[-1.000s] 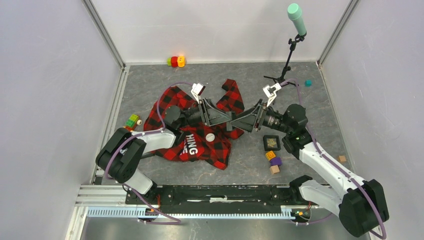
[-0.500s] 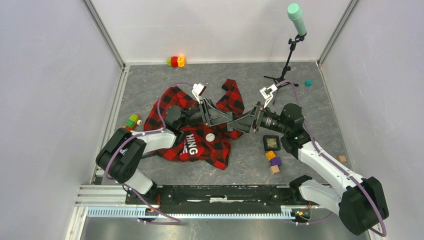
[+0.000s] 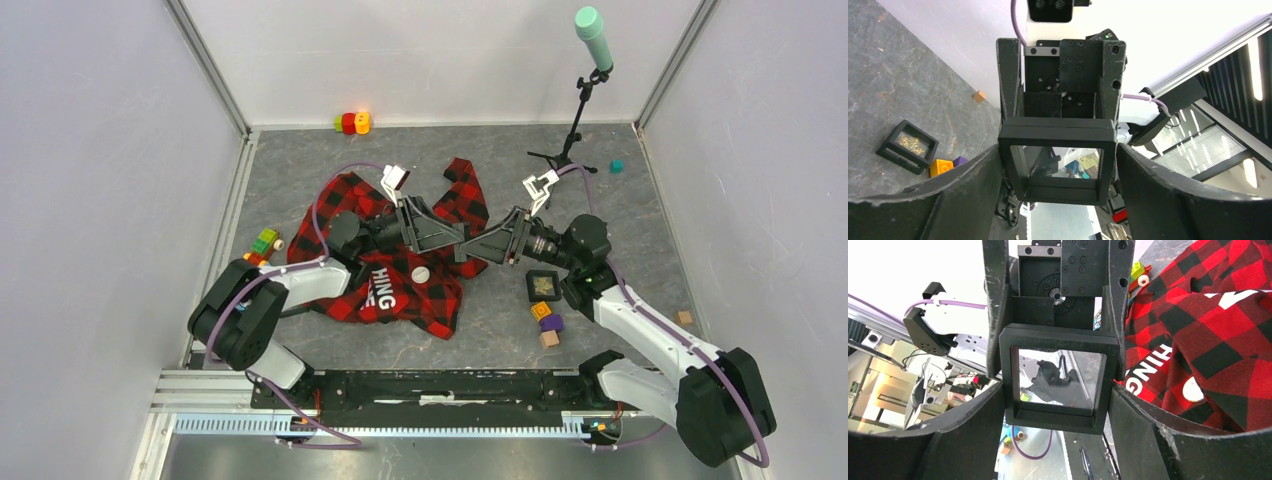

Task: Remove the brooch from the garment
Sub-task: Open the brooch box.

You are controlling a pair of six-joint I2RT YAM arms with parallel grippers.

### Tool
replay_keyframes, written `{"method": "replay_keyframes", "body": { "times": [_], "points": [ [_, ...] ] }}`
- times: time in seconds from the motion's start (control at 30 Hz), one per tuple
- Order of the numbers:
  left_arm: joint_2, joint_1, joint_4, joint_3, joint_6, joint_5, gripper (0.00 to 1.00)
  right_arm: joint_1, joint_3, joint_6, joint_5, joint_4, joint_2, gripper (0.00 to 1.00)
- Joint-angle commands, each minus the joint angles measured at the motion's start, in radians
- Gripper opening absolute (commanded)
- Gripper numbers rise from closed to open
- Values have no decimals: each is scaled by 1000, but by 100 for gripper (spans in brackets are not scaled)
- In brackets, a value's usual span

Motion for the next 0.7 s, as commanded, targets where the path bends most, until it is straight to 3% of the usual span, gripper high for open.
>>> {"method": "replay_keyframes", "body": {
  "times": [0.0, 0.13, 0.43, 0.67],
  "points": [
    [-54, -2, 66, 10, 23, -22, 88, 5, -2, 33, -13, 71, -9, 69],
    [-58, -2, 69, 8, 19, -21, 87, 5, -6, 38, -10, 69, -11, 69],
    [-49, -1, 95, 3, 11, -4, 68, 4, -16, 93, -20, 131, -16, 68],
    [-49, 1, 176, -4, -30, -16, 63, 2, -49, 241, -27, 331, -11, 68]
  ]
}}
